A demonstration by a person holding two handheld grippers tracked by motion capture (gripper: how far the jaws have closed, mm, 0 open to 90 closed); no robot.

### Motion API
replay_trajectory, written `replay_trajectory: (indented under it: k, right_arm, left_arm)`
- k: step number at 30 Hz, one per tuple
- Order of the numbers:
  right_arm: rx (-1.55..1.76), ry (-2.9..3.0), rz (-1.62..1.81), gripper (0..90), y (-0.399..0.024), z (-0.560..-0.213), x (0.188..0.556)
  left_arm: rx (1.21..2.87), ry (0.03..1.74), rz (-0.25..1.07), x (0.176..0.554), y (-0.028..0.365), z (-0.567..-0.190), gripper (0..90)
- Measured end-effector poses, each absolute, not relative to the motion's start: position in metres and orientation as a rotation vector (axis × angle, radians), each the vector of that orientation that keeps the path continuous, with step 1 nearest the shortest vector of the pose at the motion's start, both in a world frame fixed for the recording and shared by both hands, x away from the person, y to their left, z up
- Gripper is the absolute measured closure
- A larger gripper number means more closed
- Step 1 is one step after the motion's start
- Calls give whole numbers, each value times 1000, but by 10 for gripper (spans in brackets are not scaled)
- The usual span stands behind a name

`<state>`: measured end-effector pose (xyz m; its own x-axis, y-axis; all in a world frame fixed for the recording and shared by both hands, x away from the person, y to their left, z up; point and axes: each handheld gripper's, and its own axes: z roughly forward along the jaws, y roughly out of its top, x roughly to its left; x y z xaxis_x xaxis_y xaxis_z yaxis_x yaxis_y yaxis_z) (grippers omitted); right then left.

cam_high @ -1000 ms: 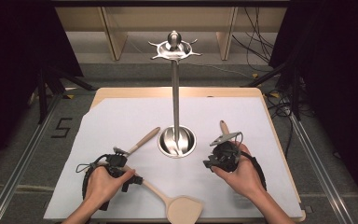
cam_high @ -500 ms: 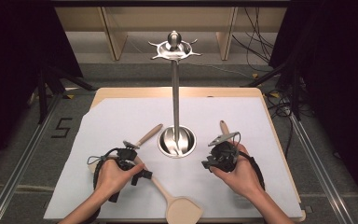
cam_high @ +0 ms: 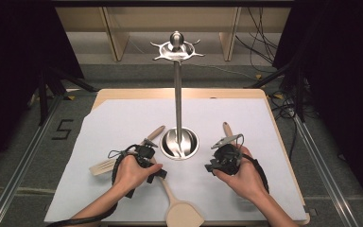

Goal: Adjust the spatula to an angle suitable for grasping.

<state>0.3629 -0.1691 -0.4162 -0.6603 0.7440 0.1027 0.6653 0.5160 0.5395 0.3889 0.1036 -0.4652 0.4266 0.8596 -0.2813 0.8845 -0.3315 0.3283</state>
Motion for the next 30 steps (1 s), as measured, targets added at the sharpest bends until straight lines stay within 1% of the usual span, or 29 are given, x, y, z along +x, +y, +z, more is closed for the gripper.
replay_trajectory:
  k: [1,2,3,5,7,12,15,16,18,20,21,25,27,29,30]
  right_arm:
    - [1237,2607,830,683,-169,-416,363]
    - [1235,2608,830,684,-169,-416,363]
    - [1233,2611,830,684,-169,-416,363]
    - [1235,2615,834,684,-170,-416,363]
    - [1240,2617,835,684,-170,-416,363]
    - [1253,2622,836,683,-171,-417,363]
    - [1229,2625,851,683,-172,-417,364]
    - [1229,2625,851,684,-172,-417,364]
    - [1230,2629,850,683,-172,-417,364]
    - [1237,2630,844,684,-171,-417,363]
    - [1234,2629,844,683,-171,-416,363]
    - [1237,2626,845,678,-171,-416,363]
    - [1239,2627,845,676,-171,-417,363]
    - [1240,2629,842,673,-171,-417,363]
    - [1241,2630,842,672,-171,-417,363]
  left_arm:
    - [2296,1447,-51,390,104,-465,349]
    - [2264,1484,-80,389,101,-465,352]
    - [2275,1464,-90,391,103,-465,356]
    - [2263,1479,-125,393,106,-464,375]
    - [2234,1508,-201,395,109,-463,438]
    - [2259,1525,-305,401,118,-460,505]
    - [2262,1545,-301,402,122,-459,577]
    - [2316,1518,-325,403,125,-457,594]
    - [2341,1522,-310,403,126,-455,613]
    - [2399,1482,-310,403,127,-452,628]
    - [2398,1482,-289,402,126,-452,634]
    - [2438,1445,-238,399,121,-457,610]
    - [2446,1424,-189,395,119,-461,543]
    - [2416,1444,-206,394,118,-461,488]
    - [2430,1417,-196,393,118,-462,471]
